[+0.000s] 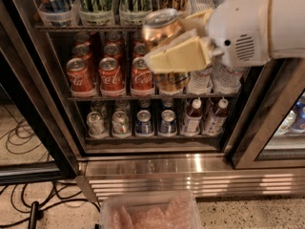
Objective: Pick orange can from top shelf of fridge
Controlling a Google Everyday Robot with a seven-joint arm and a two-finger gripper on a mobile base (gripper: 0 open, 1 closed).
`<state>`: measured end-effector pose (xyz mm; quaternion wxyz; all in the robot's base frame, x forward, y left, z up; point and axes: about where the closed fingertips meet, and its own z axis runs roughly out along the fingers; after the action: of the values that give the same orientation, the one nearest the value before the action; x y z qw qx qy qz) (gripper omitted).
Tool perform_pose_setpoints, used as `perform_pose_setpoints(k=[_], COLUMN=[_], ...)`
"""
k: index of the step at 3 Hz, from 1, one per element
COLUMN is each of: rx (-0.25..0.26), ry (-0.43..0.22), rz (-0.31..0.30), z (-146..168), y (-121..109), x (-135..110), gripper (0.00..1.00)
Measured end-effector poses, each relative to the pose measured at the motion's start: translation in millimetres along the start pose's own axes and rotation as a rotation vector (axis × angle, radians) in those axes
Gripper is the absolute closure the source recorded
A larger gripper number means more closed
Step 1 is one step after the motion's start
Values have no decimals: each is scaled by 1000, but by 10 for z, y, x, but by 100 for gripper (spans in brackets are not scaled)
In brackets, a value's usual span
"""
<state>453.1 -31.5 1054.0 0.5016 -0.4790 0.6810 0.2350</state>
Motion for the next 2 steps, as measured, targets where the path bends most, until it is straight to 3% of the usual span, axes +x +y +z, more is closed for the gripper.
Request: perform_pose_setpoints(k=[1, 2], rx=[-123, -172], ry=[8, -15], rz=[-38, -26], z=[47, -29], y=[440, 626], x=[-60, -87], gripper=[100, 100])
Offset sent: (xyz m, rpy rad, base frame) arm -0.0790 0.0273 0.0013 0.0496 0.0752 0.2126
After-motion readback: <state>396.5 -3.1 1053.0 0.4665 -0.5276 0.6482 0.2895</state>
